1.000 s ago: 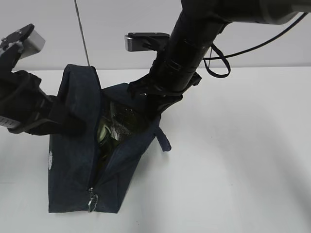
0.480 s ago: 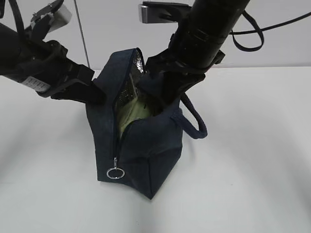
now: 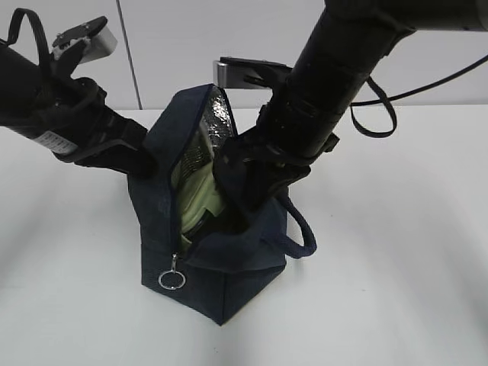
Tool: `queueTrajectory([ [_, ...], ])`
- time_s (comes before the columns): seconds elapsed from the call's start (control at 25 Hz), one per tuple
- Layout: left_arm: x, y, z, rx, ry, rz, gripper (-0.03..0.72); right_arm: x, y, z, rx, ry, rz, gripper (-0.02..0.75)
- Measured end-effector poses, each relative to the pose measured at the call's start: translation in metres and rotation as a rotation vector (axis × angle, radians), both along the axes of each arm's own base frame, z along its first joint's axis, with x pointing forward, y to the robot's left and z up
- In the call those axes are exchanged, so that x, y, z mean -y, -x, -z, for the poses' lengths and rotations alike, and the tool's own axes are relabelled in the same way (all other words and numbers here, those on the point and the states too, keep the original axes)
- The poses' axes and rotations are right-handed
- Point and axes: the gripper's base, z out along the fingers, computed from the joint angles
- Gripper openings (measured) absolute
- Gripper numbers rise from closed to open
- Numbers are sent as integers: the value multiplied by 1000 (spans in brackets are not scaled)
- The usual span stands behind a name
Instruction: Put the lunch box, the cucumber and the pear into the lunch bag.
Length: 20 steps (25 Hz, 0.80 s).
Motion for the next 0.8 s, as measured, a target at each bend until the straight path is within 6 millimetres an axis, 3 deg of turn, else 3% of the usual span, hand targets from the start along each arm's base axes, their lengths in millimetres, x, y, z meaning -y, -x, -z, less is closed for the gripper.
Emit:
queueTrajectory([
  [0.16, -2, -1, 0, -2, -7, -5, 1, -3, -3, 2, 45, -36, -6, 31],
  [0.24, -4, -1, 1, -5, -10, -7, 1, -2, -5, 2, 69, -29, -11, 94],
  [0.32, -5, -1, 1, -2, -16, -7, 1, -1, -6, 2, 83, -16, -18, 223],
  [0.48, -6, -1, 1, -1, -21, -4, 1, 0, -6, 1, 92, -8, -23, 549],
  [0.52, -6, -1, 1, 0, -23, -4, 1, 0, -5, -1, 100, -8, -23, 580],
  [0.6, -6, -1, 1, -1, -25, -2, 1, 4, -4, -11, 139, -13, -17, 601],
  [0.8, -6, -1, 1, -7, -28, 3, 1, 27, 0, -50, 289, 7, 54, 561],
])
